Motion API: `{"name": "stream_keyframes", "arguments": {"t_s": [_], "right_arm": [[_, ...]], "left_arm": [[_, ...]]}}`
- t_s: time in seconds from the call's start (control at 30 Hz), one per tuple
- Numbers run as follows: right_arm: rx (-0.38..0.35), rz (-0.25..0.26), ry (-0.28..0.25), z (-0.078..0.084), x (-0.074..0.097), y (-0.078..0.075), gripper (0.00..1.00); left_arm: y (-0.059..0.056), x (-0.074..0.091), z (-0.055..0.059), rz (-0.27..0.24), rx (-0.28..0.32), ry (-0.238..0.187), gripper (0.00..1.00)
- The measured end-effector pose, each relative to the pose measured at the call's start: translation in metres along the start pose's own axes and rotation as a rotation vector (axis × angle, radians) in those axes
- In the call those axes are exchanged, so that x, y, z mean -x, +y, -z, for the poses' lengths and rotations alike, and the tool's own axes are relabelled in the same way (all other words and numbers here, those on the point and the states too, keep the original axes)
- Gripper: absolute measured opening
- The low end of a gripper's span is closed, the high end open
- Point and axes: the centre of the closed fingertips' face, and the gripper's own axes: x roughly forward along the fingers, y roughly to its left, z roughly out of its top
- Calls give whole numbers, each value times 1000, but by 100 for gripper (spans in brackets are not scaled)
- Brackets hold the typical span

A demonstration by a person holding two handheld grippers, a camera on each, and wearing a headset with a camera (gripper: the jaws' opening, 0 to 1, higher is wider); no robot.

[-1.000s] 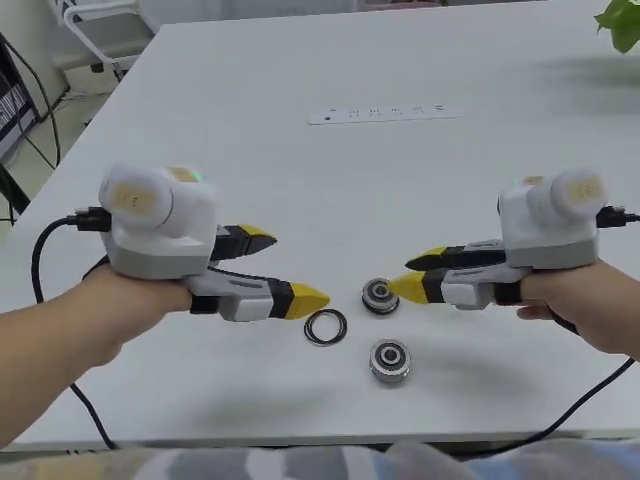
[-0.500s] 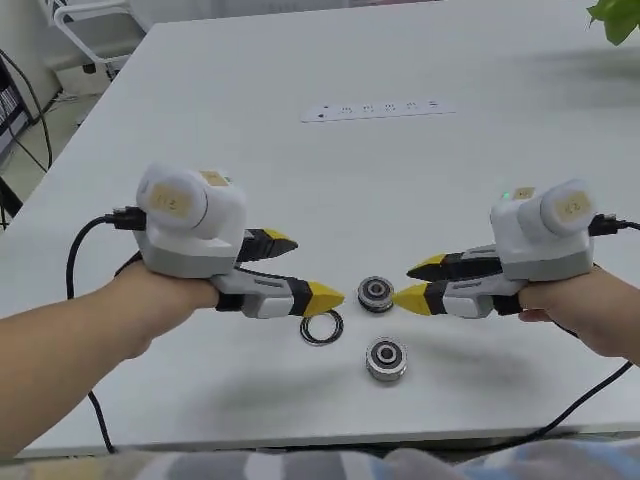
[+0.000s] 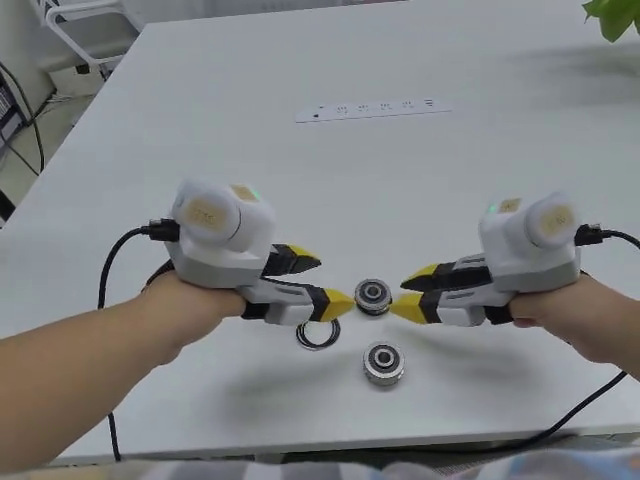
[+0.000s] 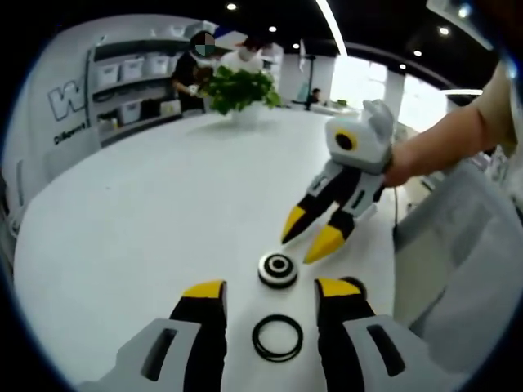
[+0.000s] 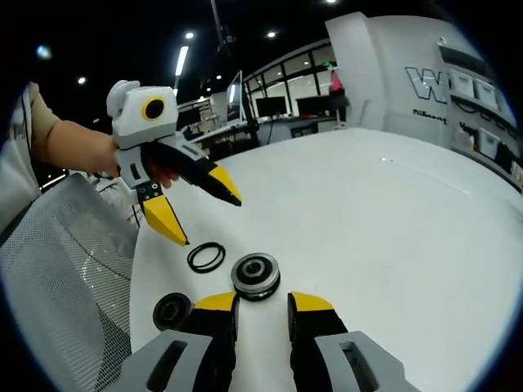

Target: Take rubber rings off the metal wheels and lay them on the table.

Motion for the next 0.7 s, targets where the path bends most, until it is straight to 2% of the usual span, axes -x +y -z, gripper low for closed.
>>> {"name": "stream_keyframes", "arguments": {"t_s": [0.23, 0.4, 0.7], "right_arm": [[8, 1, 3, 3, -3, -2, 20], [19, -7, 10, 6, -6, -3, 18], [31, -10, 11, 6, -9, -5, 17]], "left_arm": [[-5, -13, 4, 16, -9, 19, 41], [-10, -22, 2, 28, -22, 25, 38], [-11, -35, -1, 39, -44, 36, 32]]}}
